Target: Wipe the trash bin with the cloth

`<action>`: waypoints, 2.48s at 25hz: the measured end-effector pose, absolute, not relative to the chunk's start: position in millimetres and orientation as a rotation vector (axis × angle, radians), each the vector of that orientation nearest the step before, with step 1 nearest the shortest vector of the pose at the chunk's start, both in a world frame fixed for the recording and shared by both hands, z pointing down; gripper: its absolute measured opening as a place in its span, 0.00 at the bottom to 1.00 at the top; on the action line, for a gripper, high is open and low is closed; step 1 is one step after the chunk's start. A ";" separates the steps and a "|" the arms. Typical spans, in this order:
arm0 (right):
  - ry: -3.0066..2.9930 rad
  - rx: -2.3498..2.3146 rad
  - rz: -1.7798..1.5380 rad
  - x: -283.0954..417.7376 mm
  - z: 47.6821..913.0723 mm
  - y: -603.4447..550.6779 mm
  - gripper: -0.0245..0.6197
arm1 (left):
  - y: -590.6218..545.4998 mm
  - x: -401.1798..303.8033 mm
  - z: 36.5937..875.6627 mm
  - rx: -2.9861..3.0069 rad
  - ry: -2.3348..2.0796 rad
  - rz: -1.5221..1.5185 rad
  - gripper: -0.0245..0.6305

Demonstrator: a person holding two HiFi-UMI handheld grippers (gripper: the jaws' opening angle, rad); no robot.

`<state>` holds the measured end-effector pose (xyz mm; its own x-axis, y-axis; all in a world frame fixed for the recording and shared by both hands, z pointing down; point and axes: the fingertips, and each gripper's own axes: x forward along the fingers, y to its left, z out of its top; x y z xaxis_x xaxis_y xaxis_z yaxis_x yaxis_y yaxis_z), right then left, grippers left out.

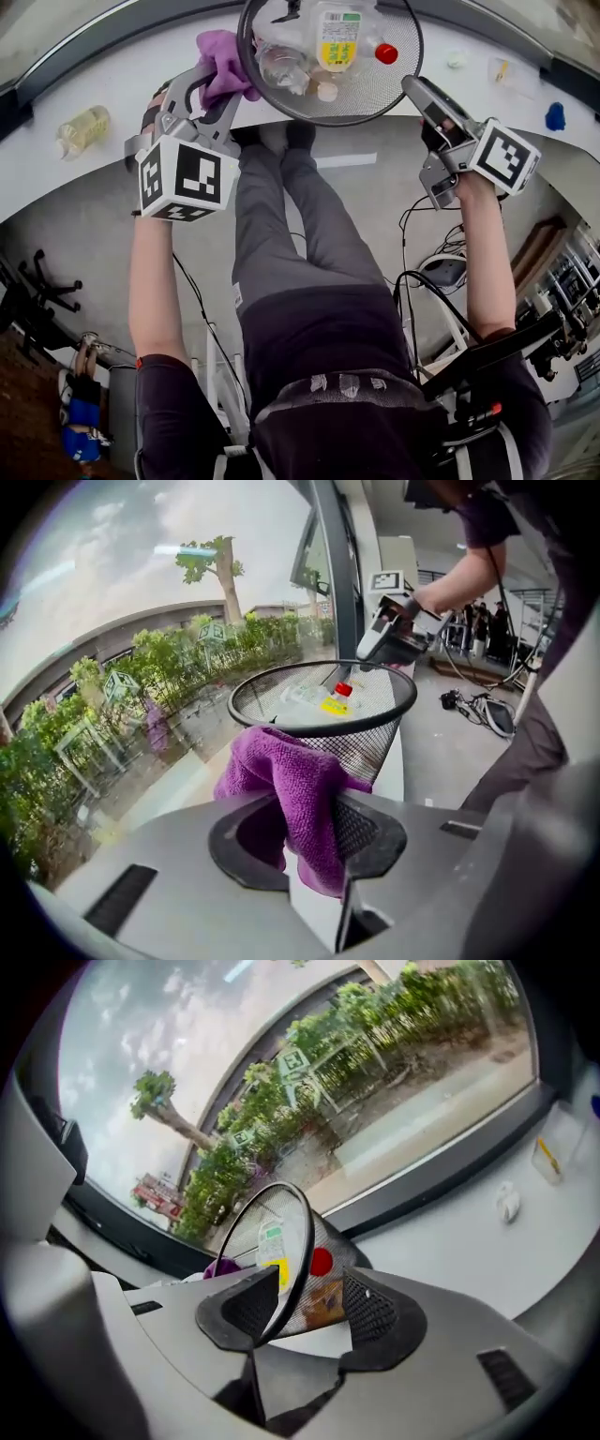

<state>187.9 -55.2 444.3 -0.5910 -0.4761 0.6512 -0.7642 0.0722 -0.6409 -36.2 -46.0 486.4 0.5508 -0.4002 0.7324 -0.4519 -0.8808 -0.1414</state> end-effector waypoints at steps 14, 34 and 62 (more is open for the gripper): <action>-1.979 1.148 1.705 180.0 468.5 -94.0 0.16 | -43.2 -38.5 495.3 2.693 -0.781 1.259 0.17; -1.702 1.335 2.013 195.2 472.7 -5.5 0.17 | 24.6 33.6 495.4 2.638 -0.529 0.882 0.17; -1.847 1.498 2.189 208.6 453.1 -32.6 0.09 | -5.2 -15.5 495.5 2.530 -0.700 0.977 0.17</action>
